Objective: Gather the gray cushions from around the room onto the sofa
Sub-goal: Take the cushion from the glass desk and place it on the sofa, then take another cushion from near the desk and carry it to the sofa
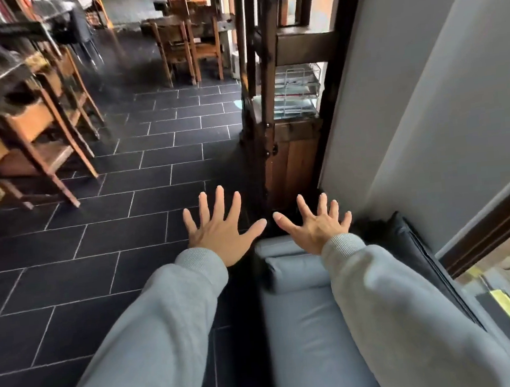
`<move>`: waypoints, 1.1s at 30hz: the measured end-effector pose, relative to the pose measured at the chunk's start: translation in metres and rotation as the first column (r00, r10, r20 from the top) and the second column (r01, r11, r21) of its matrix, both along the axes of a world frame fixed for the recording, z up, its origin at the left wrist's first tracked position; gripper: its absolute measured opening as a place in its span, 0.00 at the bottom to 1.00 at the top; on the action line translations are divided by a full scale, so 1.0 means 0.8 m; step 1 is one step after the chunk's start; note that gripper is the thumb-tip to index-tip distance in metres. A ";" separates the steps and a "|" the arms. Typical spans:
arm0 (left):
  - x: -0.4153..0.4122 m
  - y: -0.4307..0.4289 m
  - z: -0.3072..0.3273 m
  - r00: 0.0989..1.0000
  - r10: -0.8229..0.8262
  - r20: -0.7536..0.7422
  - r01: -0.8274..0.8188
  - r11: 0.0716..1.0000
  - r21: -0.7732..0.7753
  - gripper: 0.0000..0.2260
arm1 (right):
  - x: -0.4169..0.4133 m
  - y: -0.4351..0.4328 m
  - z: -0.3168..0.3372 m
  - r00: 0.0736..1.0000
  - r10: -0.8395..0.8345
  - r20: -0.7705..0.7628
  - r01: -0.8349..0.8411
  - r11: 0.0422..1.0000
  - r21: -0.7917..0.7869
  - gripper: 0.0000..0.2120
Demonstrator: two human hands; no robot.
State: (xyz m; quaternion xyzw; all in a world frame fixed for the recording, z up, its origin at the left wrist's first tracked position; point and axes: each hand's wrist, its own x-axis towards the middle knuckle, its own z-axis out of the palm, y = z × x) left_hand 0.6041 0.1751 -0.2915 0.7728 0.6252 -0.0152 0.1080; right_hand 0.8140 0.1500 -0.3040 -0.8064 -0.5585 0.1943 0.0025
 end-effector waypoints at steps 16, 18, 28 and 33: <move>-0.390 -0.118 0.170 0.843 0.537 0.037 -0.538 0.834 0.122 0.40 | -0.412 0.012 0.178 0.830 0.553 0.075 -0.558 0.820 0.130 0.51; -0.454 -0.146 0.184 0.799 0.601 0.037 -0.600 0.789 0.130 0.40 | -0.479 0.003 0.192 0.798 0.598 0.076 -0.603 0.785 0.144 0.51; -0.755 -0.275 0.224 0.596 0.803 0.001 -0.793 0.589 0.153 0.42 | -0.809 -0.077 0.227 0.619 0.781 0.082 -0.775 0.591 0.225 0.52; -0.871 -0.315 0.222 0.545 0.838 0.007 -0.831 0.539 0.139 0.43 | -0.935 -0.105 0.224 0.547 0.834 0.071 -0.822 0.519 0.234 0.55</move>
